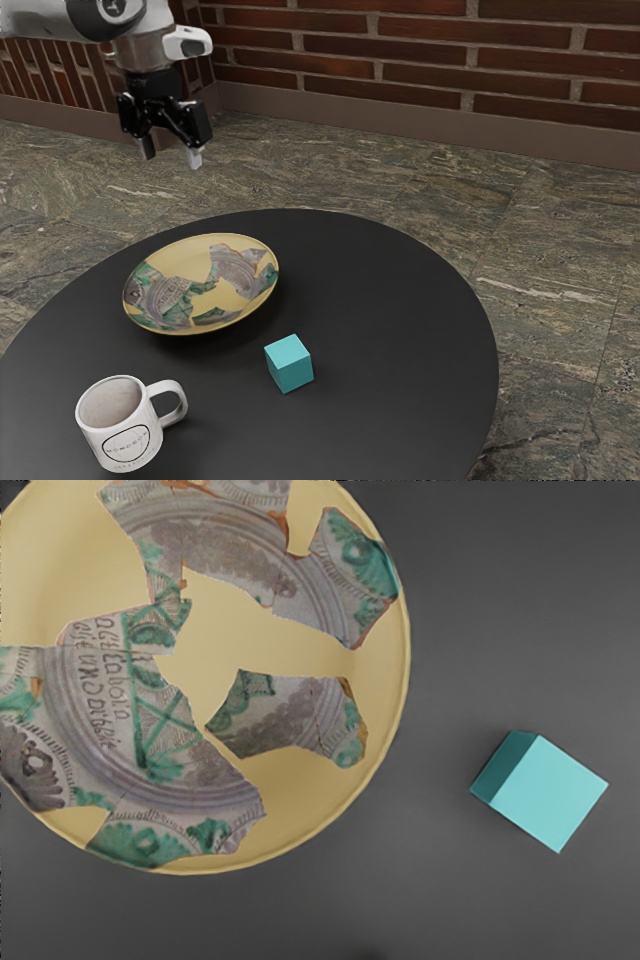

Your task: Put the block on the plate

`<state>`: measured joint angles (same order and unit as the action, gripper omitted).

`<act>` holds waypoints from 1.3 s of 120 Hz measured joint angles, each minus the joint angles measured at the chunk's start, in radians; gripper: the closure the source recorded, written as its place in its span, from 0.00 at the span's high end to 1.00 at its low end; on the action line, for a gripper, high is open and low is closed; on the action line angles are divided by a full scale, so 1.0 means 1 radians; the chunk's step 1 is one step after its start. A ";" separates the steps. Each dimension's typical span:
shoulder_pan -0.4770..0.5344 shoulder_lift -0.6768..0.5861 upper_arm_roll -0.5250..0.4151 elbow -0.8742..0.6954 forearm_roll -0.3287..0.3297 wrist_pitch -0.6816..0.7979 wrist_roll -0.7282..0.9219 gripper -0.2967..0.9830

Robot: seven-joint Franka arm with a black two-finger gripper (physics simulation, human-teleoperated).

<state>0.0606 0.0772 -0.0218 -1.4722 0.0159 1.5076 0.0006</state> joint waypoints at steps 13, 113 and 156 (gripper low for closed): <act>0.003 0.000 -0.003 -0.001 0.007 0.006 -0.014 0.77; -0.285 0.580 -0.045 0.409 0.090 0.061 0.181 0.77; -0.296 0.728 -0.015 0.499 0.030 0.165 0.274 0.77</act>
<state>-0.2351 0.8054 -0.0372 -0.9733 0.0458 1.6723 0.2750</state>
